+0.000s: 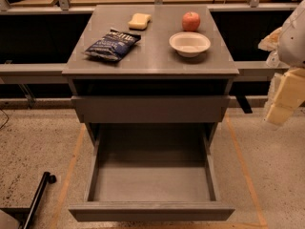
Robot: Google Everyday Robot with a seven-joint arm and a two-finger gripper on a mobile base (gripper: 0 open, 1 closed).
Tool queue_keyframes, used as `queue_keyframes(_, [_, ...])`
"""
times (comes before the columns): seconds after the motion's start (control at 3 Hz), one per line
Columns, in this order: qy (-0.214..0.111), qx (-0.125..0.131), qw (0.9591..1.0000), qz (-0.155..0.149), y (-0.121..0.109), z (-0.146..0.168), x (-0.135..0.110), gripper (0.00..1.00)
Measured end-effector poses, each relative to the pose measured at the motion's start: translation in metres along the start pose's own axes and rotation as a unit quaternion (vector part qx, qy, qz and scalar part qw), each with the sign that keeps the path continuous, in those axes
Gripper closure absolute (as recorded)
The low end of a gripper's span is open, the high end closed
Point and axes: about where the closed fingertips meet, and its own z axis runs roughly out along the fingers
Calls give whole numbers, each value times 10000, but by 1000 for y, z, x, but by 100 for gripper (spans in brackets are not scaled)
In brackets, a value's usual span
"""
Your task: Place blue chip bag into middle drawer
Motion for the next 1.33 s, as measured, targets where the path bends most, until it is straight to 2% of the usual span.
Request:
queue_keyframes(0.33, [-2,2,10000,-2,0,0,0,0])
queue_keyframes(0.67, [-212,126,9995,-175,-14,4,-22,0])
queue_keyframes(1.0, [-619,177,9970,-424,-40,15,-56,0])
queue_keyframes(1.33, [-629,180,9970,-422,-41,15,-56,0])
